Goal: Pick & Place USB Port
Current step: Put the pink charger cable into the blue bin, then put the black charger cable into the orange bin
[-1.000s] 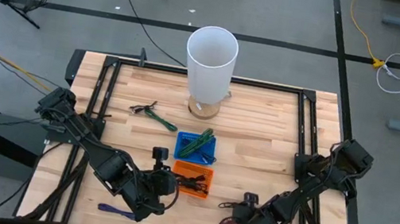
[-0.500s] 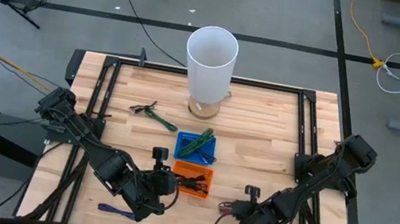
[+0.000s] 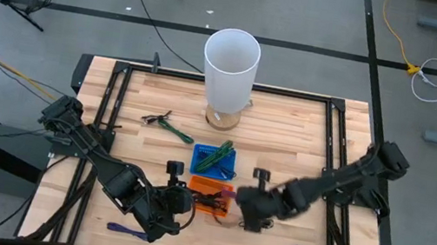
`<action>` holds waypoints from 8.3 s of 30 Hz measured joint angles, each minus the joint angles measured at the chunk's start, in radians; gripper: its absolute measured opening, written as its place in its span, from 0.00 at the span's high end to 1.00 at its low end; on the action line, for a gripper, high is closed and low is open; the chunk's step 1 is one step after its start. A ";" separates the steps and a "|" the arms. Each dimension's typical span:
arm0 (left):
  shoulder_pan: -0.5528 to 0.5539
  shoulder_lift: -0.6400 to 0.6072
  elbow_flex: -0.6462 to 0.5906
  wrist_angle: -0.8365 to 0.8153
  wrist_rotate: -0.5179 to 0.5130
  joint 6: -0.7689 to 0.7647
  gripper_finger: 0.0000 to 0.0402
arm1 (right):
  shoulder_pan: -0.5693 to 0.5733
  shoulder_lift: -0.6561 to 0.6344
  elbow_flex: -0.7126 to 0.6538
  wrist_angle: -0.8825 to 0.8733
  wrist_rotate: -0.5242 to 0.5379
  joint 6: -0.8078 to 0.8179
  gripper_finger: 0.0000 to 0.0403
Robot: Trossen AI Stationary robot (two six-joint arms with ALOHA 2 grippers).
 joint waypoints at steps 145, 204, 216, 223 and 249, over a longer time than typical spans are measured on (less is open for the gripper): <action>0.000 0.000 0.000 -0.098 0.007 -0.068 0.86 | 0.163 -0.027 -0.533 0.407 -0.290 0.447 0.94; 0.002 0.000 0.000 -0.103 0.000 -0.060 0.86 | -0.166 0.203 -0.011 0.369 -0.257 -0.071 0.75; 0.002 0.000 0.000 -0.104 0.000 -0.061 0.86 | -0.167 0.184 -0.011 0.362 -0.389 -0.012 0.67; 0.000 0.000 0.000 -0.106 0.007 -0.061 0.86 | -0.060 0.121 -0.011 0.280 -0.685 0.230 0.73; 0.002 0.000 0.000 -0.106 0.007 -0.104 0.86 | 0.586 0.076 -0.011 -0.080 -0.556 1.492 0.96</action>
